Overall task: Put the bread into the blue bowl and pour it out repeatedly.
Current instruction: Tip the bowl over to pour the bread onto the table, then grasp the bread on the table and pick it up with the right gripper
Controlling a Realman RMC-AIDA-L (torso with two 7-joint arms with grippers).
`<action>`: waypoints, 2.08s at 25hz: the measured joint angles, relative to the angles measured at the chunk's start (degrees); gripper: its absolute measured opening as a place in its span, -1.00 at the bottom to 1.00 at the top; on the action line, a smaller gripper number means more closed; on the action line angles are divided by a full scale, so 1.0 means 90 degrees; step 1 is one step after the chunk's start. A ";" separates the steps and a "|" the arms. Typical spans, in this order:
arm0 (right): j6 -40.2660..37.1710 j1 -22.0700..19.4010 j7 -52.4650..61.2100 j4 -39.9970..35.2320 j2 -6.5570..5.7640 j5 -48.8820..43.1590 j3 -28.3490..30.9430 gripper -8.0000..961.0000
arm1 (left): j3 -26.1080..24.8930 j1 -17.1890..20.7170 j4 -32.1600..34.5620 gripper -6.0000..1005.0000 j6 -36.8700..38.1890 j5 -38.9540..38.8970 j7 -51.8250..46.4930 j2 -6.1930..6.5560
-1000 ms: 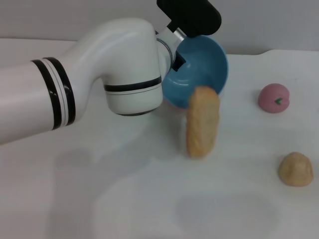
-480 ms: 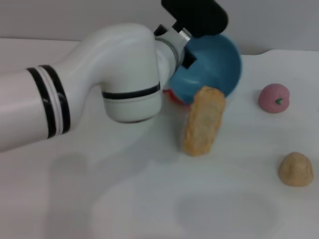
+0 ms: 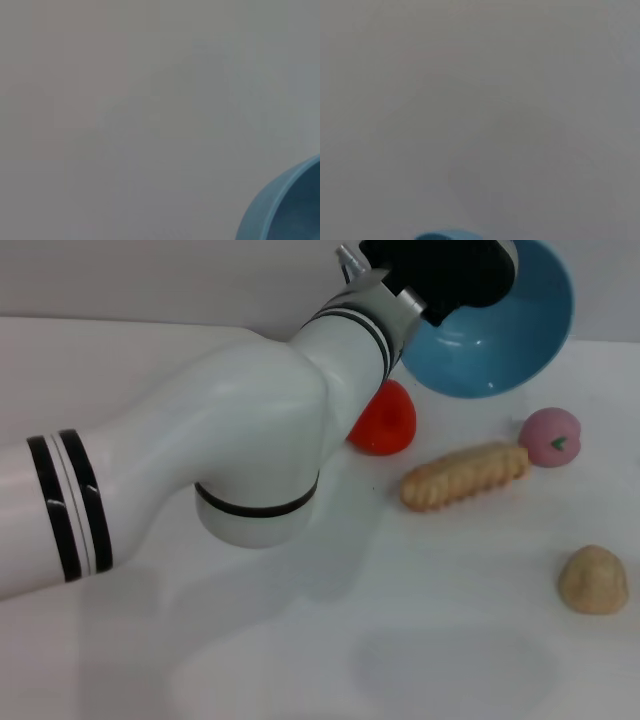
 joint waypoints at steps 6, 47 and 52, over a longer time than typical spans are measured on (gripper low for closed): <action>0.0056 0.0191 -0.0002 -0.0002 -0.0001 -0.0476 -0.0058 0.07 | -0.0229 0.0079 0.0064 -0.99 -0.0019 -0.0008 -0.0195 0.0018; 0.1521 0.2665 0.4570 -0.1100 -0.0010 -0.6756 -0.1250 0.06 | -0.4325 0.0644 -0.0109 -0.99 -0.3049 -0.6980 0.5581 0.0107; 0.2181 0.2606 0.4554 -0.0780 0.0069 -0.6633 -0.1226 0.06 | -0.4313 0.0650 -0.0113 -0.99 -0.2957 -0.6989 0.5584 0.0107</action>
